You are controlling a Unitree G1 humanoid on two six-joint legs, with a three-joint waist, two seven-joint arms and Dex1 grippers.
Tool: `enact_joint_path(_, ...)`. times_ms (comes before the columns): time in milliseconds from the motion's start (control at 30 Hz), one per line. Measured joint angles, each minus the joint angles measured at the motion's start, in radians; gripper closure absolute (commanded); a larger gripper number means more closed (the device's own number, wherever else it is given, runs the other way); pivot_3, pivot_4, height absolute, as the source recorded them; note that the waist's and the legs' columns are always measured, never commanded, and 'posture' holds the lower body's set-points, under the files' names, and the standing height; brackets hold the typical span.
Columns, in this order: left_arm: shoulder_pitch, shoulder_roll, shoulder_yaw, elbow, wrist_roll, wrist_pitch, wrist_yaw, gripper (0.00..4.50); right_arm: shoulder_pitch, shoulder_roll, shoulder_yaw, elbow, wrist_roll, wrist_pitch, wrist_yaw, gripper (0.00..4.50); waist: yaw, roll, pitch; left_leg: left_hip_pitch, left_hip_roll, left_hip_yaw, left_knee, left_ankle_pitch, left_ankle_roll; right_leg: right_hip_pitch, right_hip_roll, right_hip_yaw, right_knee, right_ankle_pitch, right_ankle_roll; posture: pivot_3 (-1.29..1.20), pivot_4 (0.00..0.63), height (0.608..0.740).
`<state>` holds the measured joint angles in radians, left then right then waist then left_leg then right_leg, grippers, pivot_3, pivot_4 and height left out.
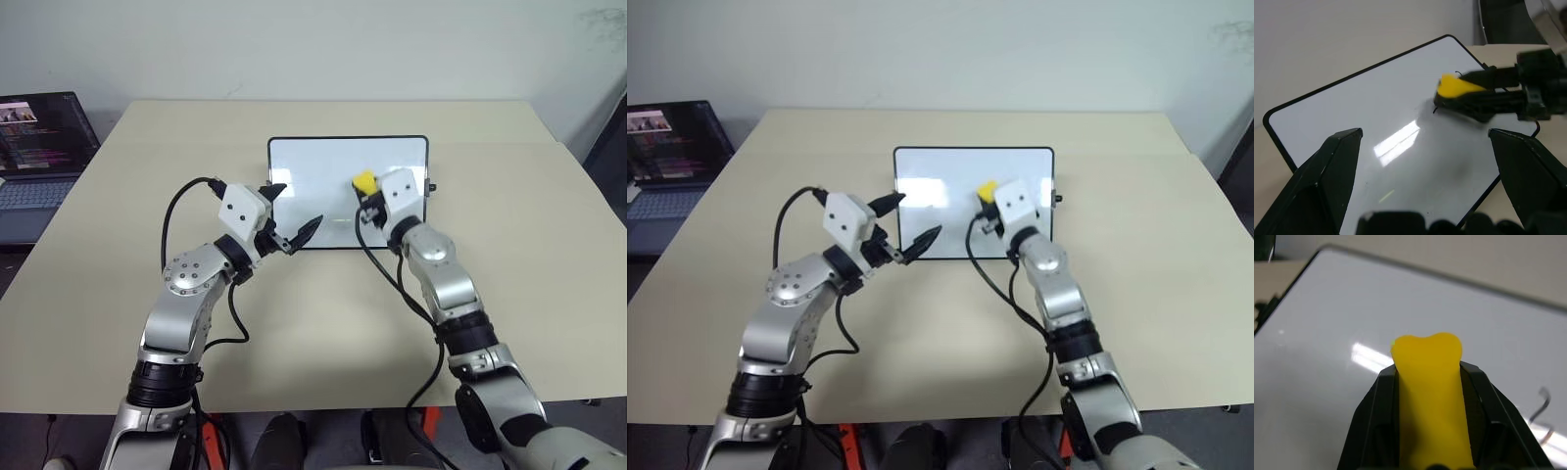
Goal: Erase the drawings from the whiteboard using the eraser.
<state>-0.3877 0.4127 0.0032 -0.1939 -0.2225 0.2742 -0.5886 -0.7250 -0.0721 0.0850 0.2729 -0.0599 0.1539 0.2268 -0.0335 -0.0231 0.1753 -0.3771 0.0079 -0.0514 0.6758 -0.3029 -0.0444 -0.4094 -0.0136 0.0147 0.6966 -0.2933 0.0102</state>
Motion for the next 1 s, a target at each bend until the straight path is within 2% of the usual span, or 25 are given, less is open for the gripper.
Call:
enact_joint_path(300, -0.001, -0.001, 0.001, 0.005, 0.001, 0.001, -0.011, 0.00, -0.156, 0.019, -0.010, 0.325, -0.006, -0.112, -0.063, 3.20, 0.001, 0.000, 0.000, -0.001, 0.000, 0.001, 0.000, 0.000, 0.000, -0.001, 0.000, 0.000, -0.001, 0.000, 0.000, 0.00, 0.150, 0.740)
enact_joint_path(433, 0.001, 0.000, 0.001, 0.000, 0.001, 0.003, -0.008, 0.00, -0.178, 0.019, -0.005, 0.385, -0.027, -0.134, -0.078, 3.20, 0.001, 0.000, 0.000, -0.002, 0.000, 0.001, 0.000, 0.000, 0.000, -0.001, 0.000, 0.001, -0.001, 0.000, 0.000, 0.00, 0.150, 0.740)
enact_joint_path(667, 0.023, 0.001, 0.003, -0.028, 0.001, 0.010, 0.010, 0.00, -0.128, 0.021, 0.018, 0.319, -0.039, -0.093, -0.074, 3.20, 0.001, 0.000, 0.000, -0.001, 0.000, 0.000, 0.000, 0.000, 0.000, -0.001, 0.000, 0.000, 0.000, 0.000, 0.000, 0.00, 0.150, 0.740)
enact_joint_path(1000, 0.023, 0.002, 0.003, -0.032, 0.001, 0.017, 0.010, 0.00, 0.048, 0.008, 0.059, 0.093, -0.046, 0.030, -0.044, 3.20, 0.002, 0.000, 0.000, 0.001, 0.000, 0.000, 0.001, 0.000, 0.000, 0.001, 0.000, 0.000, 0.000, 0.000, 0.000, 0.00, 0.150, 0.740)
